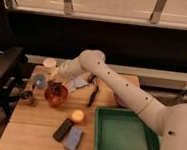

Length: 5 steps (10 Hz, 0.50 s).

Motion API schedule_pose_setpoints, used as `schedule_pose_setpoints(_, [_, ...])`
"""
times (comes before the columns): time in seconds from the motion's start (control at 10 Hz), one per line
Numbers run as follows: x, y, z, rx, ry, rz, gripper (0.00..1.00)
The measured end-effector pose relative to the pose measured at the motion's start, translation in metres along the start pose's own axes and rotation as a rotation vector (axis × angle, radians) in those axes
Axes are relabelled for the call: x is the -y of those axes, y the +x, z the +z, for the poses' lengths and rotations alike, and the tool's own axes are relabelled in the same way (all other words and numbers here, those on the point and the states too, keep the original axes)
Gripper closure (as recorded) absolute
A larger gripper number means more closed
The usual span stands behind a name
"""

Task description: Place grapes in red bowl

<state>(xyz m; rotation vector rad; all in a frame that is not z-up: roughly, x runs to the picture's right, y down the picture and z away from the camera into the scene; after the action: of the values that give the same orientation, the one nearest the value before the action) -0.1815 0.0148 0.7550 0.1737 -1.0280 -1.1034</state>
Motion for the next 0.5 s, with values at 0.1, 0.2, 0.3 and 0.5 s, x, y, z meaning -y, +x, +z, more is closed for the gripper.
schedule_pose_setpoints(0.1, [-0.0052, 0.0025, 0.0018, -0.002, 0.005, 0.020, 0.36])
schedule_pose_setpoints(0.2, [-0.0089, 0.0037, 0.0026, 0.000, 0.012, 0.037, 0.28])
schedule_pose_setpoints(0.3, [-0.0082, 0.0041, 0.0017, -0.001, 0.013, 0.038, 0.26])
schedule_pose_setpoints(0.5, [-0.0079, 0.0039, 0.0022, 0.000, 0.013, 0.037, 0.26])
